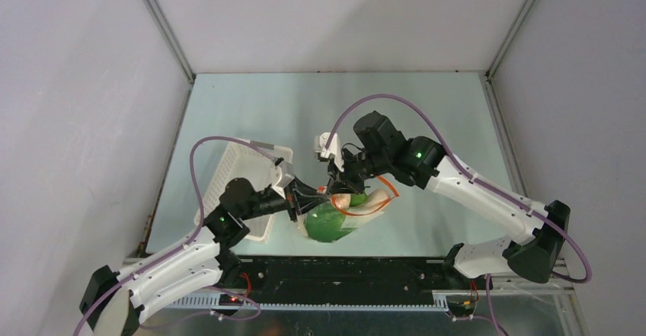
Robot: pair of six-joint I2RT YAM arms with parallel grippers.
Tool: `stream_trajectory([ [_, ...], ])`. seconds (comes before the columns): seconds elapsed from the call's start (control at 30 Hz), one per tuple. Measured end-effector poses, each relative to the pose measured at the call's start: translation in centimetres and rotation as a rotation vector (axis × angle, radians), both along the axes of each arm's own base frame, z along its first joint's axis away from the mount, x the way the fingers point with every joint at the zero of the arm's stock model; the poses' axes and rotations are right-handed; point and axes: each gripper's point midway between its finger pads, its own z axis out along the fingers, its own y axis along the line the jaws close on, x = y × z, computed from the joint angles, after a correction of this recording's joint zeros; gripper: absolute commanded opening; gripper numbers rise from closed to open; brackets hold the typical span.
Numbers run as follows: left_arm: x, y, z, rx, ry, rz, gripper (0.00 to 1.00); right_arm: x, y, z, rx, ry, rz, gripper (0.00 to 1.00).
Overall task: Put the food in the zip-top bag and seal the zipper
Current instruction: Adjust the zipper food storage bag at the center of the board.
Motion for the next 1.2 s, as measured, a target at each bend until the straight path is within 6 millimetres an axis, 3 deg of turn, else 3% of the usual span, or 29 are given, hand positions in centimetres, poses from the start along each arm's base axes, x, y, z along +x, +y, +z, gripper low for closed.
stream_trajectory([
  [0.37, 0.5, 0.2, 0.6, -0.046, 0.011, 0.04, 0.0, 0.5, -1.2, 0.2, -0.061, 0.005, -0.074, 0.0],
  [0.63, 0.0, -0.5, 0.3, -0.034, 0.019, -0.021, 0.0, -0.1, -0.5, 0.7, -0.064, 0.043, -0.071, 0.0],
  [0.7, -0.1, -0.8, 0.4, -0.022, 0.018, -0.043, 0.05, -0.1, 0.0, 0.8, -0.065, 0.057, -0.069, 0.0],
  [0.77, 0.0, -0.9, 0.6, -0.015, 0.012, -0.054, 0.18, -0.1, 0.3, 0.8, -0.068, 0.067, -0.065, 0.0],
  [0.9, -0.1, -1.1, 0.8, -0.007, -0.001, -0.071, 0.29, -0.2, 0.5, 0.9, -0.076, 0.081, -0.056, 0.0],
  [1.0, -0.2, -1.1, 0.8, -0.003, -0.011, -0.081, 0.28, -0.4, 0.5, 0.9, -0.077, 0.088, -0.048, 0.0],
  [1.1, -0.3, -1.2, 0.8, 0.005, -0.015, -0.095, 0.03, -0.6, 0.4, 0.9, -0.078, 0.092, -0.04, 0.0],
  [1.2, -0.5, -1.4, 0.5, 0.019, -0.015, -0.113, 0.0, -0.8, 0.2, 0.8, -0.086, 0.101, -0.035, 0.0],
])
